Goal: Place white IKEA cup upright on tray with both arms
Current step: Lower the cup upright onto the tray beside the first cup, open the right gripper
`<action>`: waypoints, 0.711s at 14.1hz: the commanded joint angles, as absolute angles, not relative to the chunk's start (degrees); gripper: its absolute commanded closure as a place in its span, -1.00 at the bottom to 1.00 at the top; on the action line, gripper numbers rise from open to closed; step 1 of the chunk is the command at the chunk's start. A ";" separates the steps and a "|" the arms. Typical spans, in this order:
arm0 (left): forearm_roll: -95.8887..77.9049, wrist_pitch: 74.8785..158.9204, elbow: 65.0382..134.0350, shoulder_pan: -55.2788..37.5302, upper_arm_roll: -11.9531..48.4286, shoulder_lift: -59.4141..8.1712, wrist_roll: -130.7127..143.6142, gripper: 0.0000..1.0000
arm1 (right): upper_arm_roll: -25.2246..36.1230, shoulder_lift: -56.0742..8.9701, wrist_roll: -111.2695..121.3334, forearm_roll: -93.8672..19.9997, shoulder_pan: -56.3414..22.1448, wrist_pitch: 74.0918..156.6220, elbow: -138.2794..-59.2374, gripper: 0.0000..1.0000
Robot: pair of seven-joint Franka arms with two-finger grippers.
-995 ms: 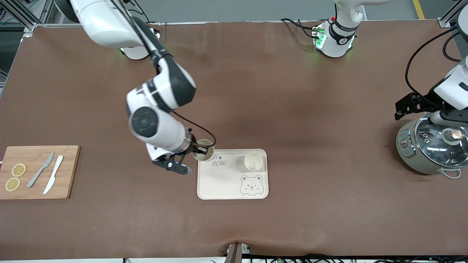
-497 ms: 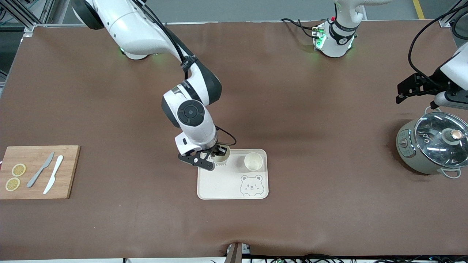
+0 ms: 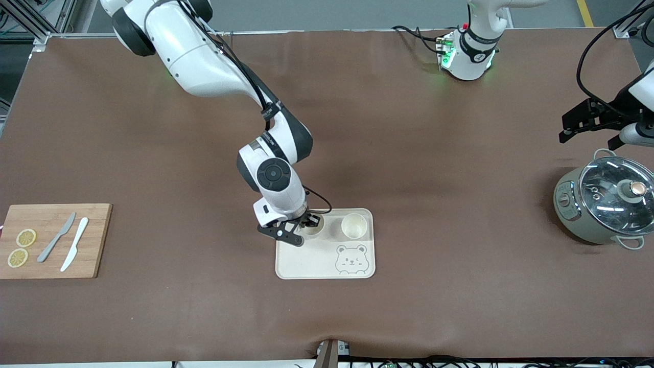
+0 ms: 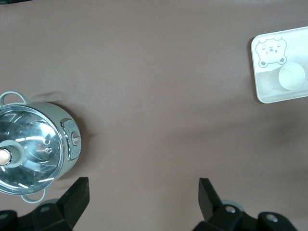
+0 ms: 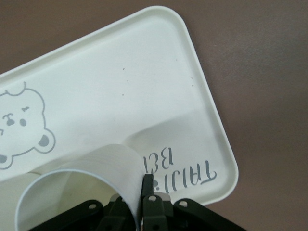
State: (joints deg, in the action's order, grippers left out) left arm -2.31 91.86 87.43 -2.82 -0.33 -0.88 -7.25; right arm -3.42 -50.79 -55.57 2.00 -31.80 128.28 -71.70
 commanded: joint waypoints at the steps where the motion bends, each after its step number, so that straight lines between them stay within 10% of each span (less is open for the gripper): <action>1: -3.52 90.62 86.31 -3.25 -0.62 -1.58 -6.86 -1.00 | -3.43 -51.67 -55.72 3.16 -30.94 130.16 -72.16 1.00; 10: -2.81 91.32 86.31 -3.60 -0.18 -2.37 -6.86 -1.00 | -3.34 -52.47 -54.40 3.43 -29.71 130.43 -72.25 1.00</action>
State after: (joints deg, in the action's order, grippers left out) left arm -2.38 91.88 87.42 -3.21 -0.18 -2.29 -7.22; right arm -2.73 -52.42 -54.68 2.23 -30.32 129.75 -71.91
